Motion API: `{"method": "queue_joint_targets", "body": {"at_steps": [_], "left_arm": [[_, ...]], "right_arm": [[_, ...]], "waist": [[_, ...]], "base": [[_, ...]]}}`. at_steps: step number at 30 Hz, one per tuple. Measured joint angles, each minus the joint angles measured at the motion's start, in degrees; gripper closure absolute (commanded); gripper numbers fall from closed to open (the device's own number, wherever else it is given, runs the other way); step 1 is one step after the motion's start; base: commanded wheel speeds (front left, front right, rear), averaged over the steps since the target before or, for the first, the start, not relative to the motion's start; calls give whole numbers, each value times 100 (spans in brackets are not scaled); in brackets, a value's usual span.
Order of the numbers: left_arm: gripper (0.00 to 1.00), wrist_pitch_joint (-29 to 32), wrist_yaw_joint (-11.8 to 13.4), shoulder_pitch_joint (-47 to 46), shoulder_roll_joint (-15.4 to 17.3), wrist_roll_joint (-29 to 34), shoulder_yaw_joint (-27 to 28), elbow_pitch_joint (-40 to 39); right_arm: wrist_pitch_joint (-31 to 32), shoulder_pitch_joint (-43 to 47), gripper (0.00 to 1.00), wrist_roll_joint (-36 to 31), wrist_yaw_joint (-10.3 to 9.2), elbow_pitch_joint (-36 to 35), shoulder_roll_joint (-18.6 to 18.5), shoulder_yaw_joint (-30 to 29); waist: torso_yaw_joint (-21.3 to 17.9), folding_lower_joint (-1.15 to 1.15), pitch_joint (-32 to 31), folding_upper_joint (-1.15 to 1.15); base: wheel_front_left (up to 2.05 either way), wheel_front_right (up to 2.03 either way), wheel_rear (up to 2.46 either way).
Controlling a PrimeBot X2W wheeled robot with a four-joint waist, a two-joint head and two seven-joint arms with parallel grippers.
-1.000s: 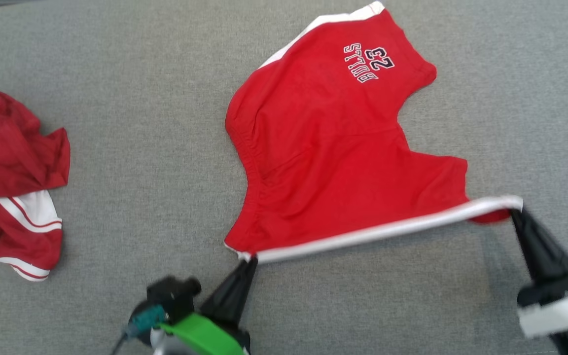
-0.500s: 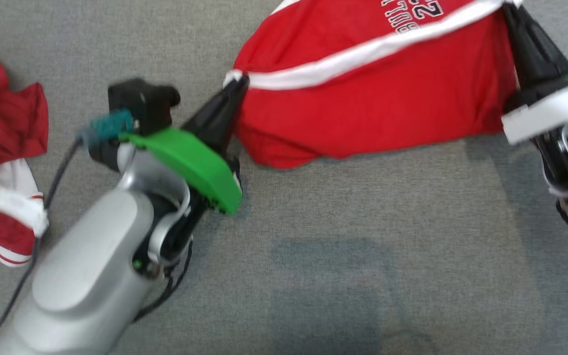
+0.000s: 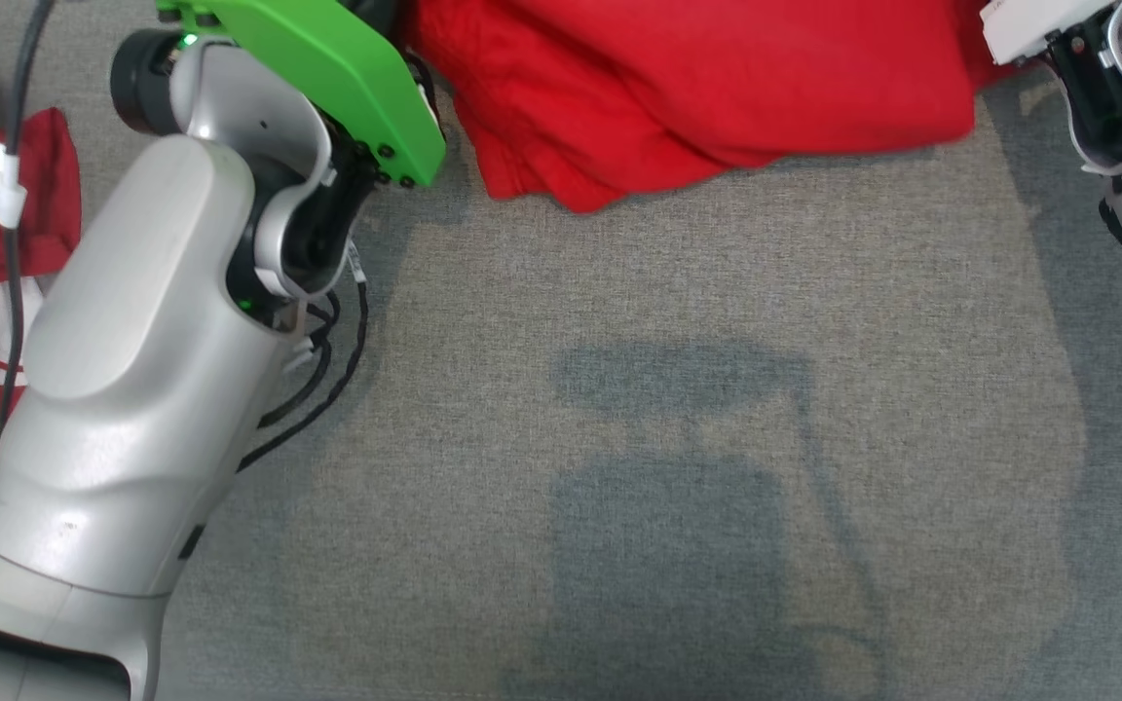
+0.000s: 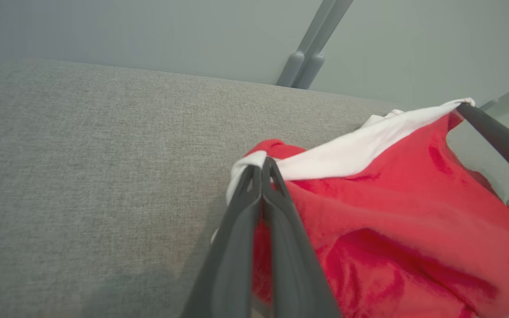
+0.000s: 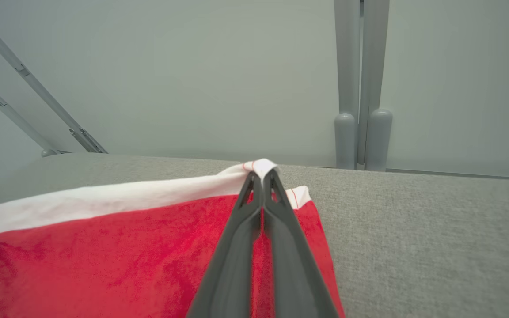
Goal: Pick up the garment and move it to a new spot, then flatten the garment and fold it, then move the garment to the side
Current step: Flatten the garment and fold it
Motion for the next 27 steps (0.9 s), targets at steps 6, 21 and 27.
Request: {"method": "queue_joint_targets", "body": {"at_steps": [6,21,27], "left_arm": [[100,-67,-68,-298,-97,-32,86,579],[0,10,-221,-508,-289,-137,3,1397],[0,-69,-213,-502,-189,-124,9,1424]], "right_arm": [[-185,-593,100,42,1,808,114,162],[-45,-1277,0,74,1,2201,583,706],[213,-1277,0,325,1,1878,533,1062]], "waist": [[46,0,27,0],[43,0,25,0],[-33,-1,-93,0]], "base": [[0,0,0],[0,0,0],[0,0,0]]}}
